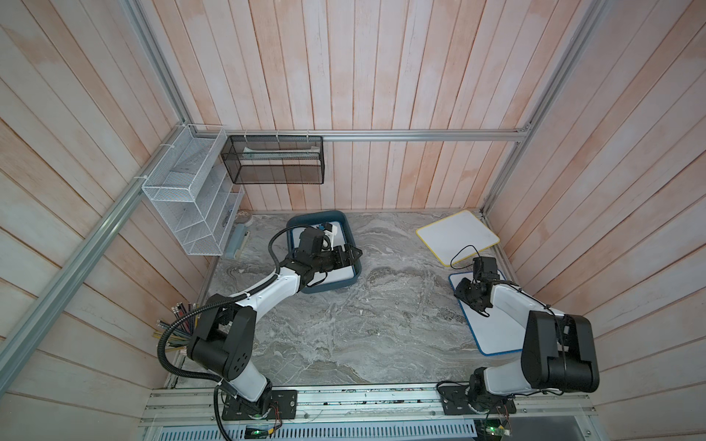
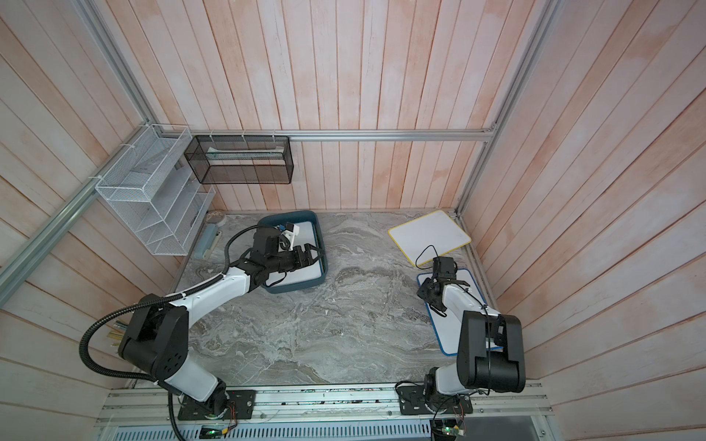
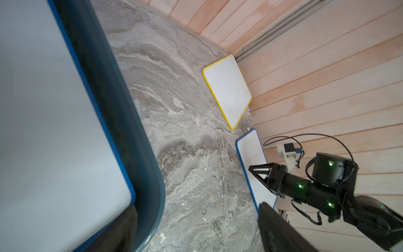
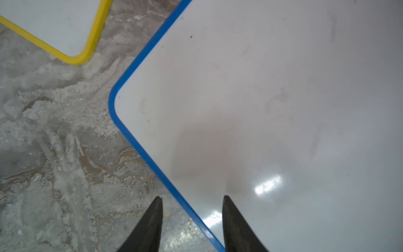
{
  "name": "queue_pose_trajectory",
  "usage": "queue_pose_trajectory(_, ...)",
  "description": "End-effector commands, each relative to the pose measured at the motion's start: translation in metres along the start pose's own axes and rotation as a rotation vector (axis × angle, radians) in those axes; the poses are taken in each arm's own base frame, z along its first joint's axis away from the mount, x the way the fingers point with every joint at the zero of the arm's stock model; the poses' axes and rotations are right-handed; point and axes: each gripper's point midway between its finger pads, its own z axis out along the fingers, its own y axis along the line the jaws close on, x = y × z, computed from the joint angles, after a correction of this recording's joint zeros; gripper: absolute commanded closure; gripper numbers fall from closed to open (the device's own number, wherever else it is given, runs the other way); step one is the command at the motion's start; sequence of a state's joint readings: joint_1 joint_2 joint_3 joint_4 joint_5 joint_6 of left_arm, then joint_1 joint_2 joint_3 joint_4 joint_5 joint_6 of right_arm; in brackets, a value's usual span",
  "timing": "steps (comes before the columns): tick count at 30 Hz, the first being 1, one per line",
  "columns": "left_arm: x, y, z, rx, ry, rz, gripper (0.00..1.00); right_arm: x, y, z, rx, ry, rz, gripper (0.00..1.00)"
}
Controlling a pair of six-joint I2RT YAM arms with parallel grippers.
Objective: Put the whiteboard into the storage box
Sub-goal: Move the whiteboard to the center of the board.
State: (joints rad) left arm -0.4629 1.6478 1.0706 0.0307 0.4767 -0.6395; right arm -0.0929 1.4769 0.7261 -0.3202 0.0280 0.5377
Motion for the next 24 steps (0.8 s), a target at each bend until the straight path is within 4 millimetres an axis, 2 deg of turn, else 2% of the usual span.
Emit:
queue_pose_trajectory(1, 0.020, -0.016, 0.026, 0.057, 0.069, 0.020, 0.12, 0.013, 0.002, 0.010, -0.012, 0.089, -0.036, 0.54)
queue_pose_trajectory(4, 0.040, -0.026, 0.048, 0.079, 0.130, 0.027, 0.12, 0.027, 0.015, 0.014, -0.079, 0.137, -0.044, 0.54)
queue_pose_trajectory(7, 0.058, -0.025, 0.068, 0.088, 0.192, 0.003, 0.12, 0.044, 0.037, 0.011, -0.169, 0.176, -0.049, 0.54)
queue_pose_trajectory(12, 0.080, 0.006, 0.084, 0.044, 0.268, -0.062, 0.12, 0.070, 0.080, -0.001, -0.259, 0.236, -0.105, 0.54)
queue_pose_trajectory(17, 0.086, 0.042, 0.080, -0.027, 0.273, -0.118, 0.12, 0.092, 0.118, -0.002, -0.337, 0.290, -0.145, 0.54)
queue_pose_trajectory(24, 0.082, 0.095, 0.053, -0.140, 0.232, -0.171, 0.12, 0.120, 0.189, 0.006, -0.453, 0.342, -0.200, 0.54)
